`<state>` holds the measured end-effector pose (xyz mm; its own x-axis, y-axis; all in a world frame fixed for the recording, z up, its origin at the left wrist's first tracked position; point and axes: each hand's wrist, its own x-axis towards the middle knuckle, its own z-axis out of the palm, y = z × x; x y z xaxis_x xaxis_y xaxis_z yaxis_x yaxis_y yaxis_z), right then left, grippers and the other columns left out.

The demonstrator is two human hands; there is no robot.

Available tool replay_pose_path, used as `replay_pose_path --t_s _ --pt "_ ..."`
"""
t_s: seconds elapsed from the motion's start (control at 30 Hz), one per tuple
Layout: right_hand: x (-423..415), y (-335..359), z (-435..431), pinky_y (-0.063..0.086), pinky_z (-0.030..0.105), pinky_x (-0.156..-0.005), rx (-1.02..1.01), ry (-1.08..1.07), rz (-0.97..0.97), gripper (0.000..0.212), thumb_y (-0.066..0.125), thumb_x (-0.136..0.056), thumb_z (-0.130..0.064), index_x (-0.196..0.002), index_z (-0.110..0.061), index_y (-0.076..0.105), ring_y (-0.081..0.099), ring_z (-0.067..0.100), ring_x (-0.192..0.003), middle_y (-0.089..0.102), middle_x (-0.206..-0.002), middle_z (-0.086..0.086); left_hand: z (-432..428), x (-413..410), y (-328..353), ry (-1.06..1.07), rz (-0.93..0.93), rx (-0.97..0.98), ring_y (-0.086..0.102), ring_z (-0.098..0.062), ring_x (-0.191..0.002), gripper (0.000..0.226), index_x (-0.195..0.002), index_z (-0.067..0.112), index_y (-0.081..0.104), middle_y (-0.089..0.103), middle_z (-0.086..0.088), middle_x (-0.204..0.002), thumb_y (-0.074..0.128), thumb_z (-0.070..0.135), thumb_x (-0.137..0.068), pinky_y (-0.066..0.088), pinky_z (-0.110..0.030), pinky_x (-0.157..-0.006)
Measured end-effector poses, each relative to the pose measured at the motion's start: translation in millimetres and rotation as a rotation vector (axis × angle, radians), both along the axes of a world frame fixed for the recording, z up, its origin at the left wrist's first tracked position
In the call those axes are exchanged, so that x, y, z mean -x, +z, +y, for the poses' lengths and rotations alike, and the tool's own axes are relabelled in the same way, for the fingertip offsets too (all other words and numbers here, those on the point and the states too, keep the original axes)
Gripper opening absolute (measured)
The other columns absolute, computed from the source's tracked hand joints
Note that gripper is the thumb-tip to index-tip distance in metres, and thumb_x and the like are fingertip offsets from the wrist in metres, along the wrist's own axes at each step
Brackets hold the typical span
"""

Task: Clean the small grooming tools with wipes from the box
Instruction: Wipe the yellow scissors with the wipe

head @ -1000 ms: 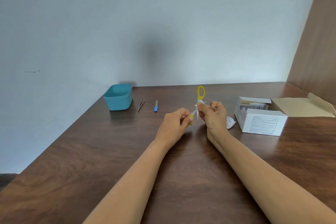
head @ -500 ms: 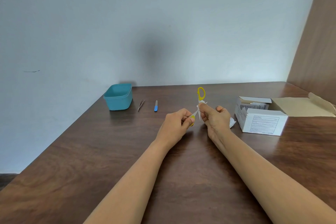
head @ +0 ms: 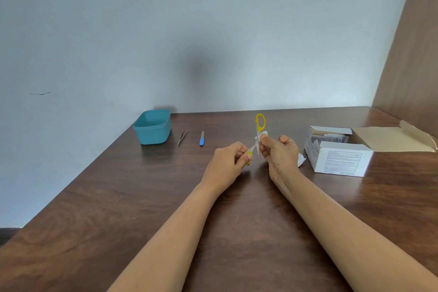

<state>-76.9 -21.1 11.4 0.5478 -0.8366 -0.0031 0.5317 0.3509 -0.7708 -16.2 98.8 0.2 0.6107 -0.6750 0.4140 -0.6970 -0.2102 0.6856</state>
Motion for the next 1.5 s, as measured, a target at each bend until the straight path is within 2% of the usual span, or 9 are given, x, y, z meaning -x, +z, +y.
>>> replay_pose_path --t_s 0.17,0.37,0.63,0.8,0.93,1.0,1.13,1.23,1.5 --pt "0.8 -0.1 -6.4 0.052 0.020 -0.058 -0.127 -0.021 -0.029 0.048 0.072 -0.077 0.004 -0.083 -0.022 0.032 0.059 0.012 -0.065 0.053 -0.093 0.010 -0.2 0.0 -0.1 0.000 -0.016 -0.022 0.059 0.001 -0.068 0.004 -0.088 0.026 0.064 0.067 0.018 -0.071 0.060 0.026 -0.090 0.055 -0.038 -0.079" --pt "0.9 -1.6 -10.9 0.052 0.018 -0.052 -0.073 0.035 -0.040 0.047 0.074 -0.079 -0.003 -0.079 -0.021 0.030 0.059 0.007 -0.048 0.052 -0.074 0.006 0.2 0.4 0.5 0.006 -0.015 -0.010 0.058 0.002 -0.066 0.004 -0.089 0.027 0.064 0.067 0.017 -0.072 0.060 0.025 -0.091 0.055 -0.037 -0.078" --pt "2.3 2.0 -8.6 0.053 0.018 -0.057 -0.034 0.006 -0.040 0.040 0.062 -0.084 0.008 -0.081 -0.021 0.034 0.059 0.016 -0.068 0.060 -0.071 0.007 1.0 1.6 1.5 0.001 -0.007 -0.010 0.061 -0.002 -0.068 0.005 -0.090 0.026 0.064 0.067 0.015 -0.073 0.060 0.025 -0.092 0.055 -0.037 -0.078" --pt "4.6 3.7 -5.6 0.053 0.020 -0.060 0.007 -0.079 -0.056 0.042 0.069 -0.080 0.006 -0.080 -0.020 0.035 0.059 0.017 -0.068 0.059 -0.069 0.007 1.7 0.9 0.5 0.024 -0.023 0.004 0.056 0.000 -0.064 0.008 -0.086 0.026 0.063 0.066 0.015 -0.070 0.058 0.026 -0.092 0.055 -0.038 -0.075" --pt "5.7 4.4 -8.0 0.052 0.019 -0.055 0.010 -0.171 -0.093 0.040 0.072 -0.078 0.002 -0.077 -0.018 0.038 0.063 0.012 -0.062 0.059 -0.062 0.001 1.8 0.5 0.4 0.049 -0.034 0.002 0.059 -0.009 -0.068 0.008 -0.086 0.027 0.062 0.067 0.012 -0.072 0.057 0.027 -0.092 0.054 -0.038 -0.075" --pt "6.3 2.7 -9.3 0.052 0.018 -0.055 -0.005 -0.180 -0.073 0.038 0.072 -0.079 0.001 -0.078 -0.019 0.040 0.065 0.012 -0.065 0.061 -0.069 0.003 1.8 0.3 0.1 0.072 -0.027 0.036 0.060 -0.014 -0.068 0.009 -0.086 0.024 0.063 0.068 0.009 -0.072 0.057 0.027 -0.092 0.054 -0.038 -0.074" --pt "5.5 -1.6 -7.2 0.052 0.017 -0.054 -0.002 -0.005 -0.022 0.034 0.071 -0.081 -0.001 -0.076 -0.018 0.042 0.069 0.011 -0.063 0.059 -0.074 0.005 2.0 -0.6 -0.7 0.110 0.013 0.109 0.061 -0.017 -0.067 0.010 -0.084 0.022 0.061 0.067 0.008 -0.068 0.056 0.025 -0.093 0.053 -0.039 -0.075" --pt "5.6 -2.2 -2.5 0.053 0.018 -0.057 0.097 0.136 0.031 0.030 0.069 -0.082 -0.001 -0.077 -0.016 0.044 0.070 0.010 -0.064 0.064 -0.067 0.002 2.4 -1.7 -1.3 0.138 0.021 0.131 0.063 -0.017 -0.068 0.011 -0.082 0.025 0.060 0.067 0.009 -0.067 0.056 0.026 -0.092 0.053 -0.041 -0.076" --pt "7.9 -0.9 1.0 0.054 0.020 -0.060 0.202 0.199 0.082 0.028 0.072 -0.079 -0.002 -0.077 -0.015 0.048 0.067 0.010 -0.062 0.068 -0.067 0.003 2.3 -0.4 1.2 0.124 0.047 0.128 0.067 -0.004 -0.059 0.011 -0.084 0.022 0.060 0.063 0.011 -0.065 0.055 0.022 -0.093 0.056 -0.039 -0.075"
